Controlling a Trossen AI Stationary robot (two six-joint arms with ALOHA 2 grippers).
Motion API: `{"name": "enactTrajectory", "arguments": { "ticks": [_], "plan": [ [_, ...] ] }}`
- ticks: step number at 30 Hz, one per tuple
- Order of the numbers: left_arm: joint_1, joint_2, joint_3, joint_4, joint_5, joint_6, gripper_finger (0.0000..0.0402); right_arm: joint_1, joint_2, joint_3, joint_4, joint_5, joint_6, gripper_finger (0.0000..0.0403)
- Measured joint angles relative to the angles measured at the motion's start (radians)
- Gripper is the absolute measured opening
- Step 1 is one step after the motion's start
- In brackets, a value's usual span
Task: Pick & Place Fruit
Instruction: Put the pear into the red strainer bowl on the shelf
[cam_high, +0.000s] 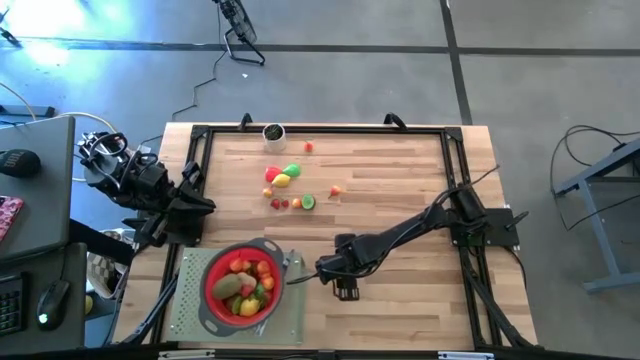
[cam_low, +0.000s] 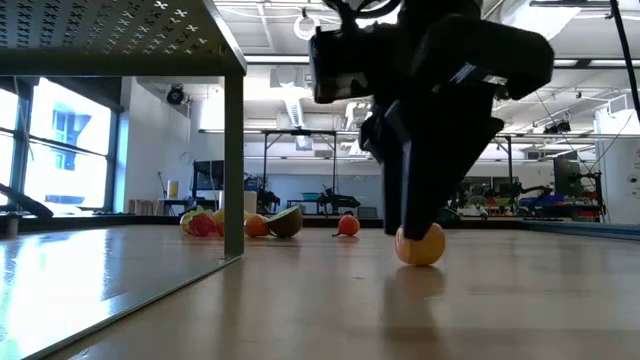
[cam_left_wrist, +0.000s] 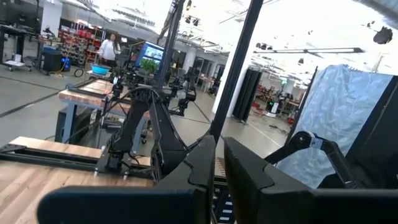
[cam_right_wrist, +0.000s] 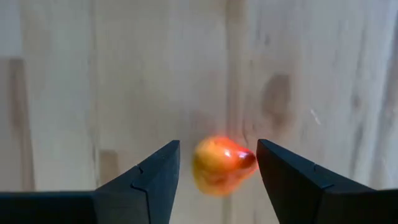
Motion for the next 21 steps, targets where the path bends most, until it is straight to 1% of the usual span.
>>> {"name": "enactTrajectory", "arguments": {
  "ticks": [13, 21],
  "plan": [
    [0.000, 0.000, 0.000, 0.000, 0.001, -0.004, 0.0030, 0.000, 0.007, 0.000, -0.002, 0.003, 0.022, 0.0206],
    [0.000, 0.000, 0.000, 0.000, 0.001, -0.004, 0.0030, -0.012, -0.033, 0.000, 0.115, 0.010, 0.134, 0.0206]
  ]
}}
